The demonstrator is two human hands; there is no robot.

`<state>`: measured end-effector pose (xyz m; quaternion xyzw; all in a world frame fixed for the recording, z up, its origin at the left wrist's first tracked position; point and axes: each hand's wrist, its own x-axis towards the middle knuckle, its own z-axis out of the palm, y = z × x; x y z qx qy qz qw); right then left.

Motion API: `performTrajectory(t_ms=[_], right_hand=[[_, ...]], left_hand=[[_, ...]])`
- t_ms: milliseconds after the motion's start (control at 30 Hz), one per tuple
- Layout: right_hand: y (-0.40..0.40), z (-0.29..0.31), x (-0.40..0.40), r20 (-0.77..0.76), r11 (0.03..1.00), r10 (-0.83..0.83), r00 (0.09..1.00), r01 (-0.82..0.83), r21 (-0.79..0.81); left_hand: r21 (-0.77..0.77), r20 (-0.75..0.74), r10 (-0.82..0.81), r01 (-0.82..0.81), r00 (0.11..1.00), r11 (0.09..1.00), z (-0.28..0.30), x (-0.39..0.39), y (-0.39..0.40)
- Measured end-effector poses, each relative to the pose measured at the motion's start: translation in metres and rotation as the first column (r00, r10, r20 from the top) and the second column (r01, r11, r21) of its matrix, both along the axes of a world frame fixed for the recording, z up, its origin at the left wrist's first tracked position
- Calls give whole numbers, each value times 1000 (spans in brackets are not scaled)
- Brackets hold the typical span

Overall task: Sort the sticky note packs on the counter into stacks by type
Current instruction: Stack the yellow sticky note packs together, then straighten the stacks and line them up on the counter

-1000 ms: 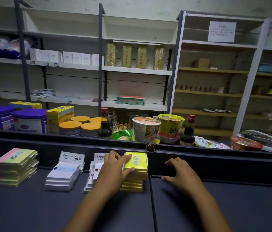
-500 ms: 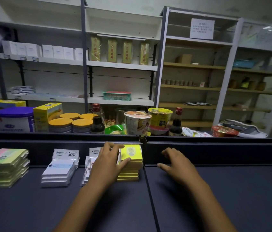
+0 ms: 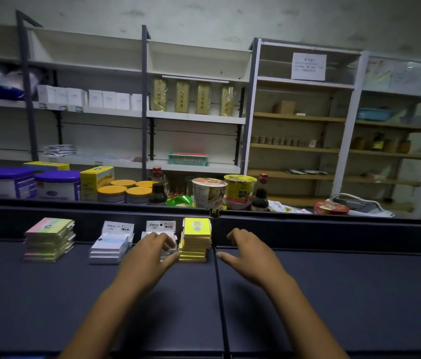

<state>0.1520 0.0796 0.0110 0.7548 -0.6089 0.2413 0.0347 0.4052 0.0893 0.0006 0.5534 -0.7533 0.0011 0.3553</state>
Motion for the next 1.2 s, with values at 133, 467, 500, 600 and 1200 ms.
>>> performTrajectory(t_ms=[133,467,500,600,1200], right_hand=[[30,3,10,-13,1000,30,999,-30,3],[74,14,72,-52,995,98,994,-99,-23],[77,14,83,-54,994,106,993,-108,-22],[83,14,120,-49,992,127,991,-127,-10],[75,-1,337,-16,989,143,990,-142,38]], left_hand=[[2,7,32,-32,999,999,2,7,36],[65,55,125,-129,991,990,11,74,93],[74,60,133,-137,989,988,11,85,97],[102,78,157,-165,984,981,8,122,107],[124,47,219,-223,975,967,-9,341,98]])
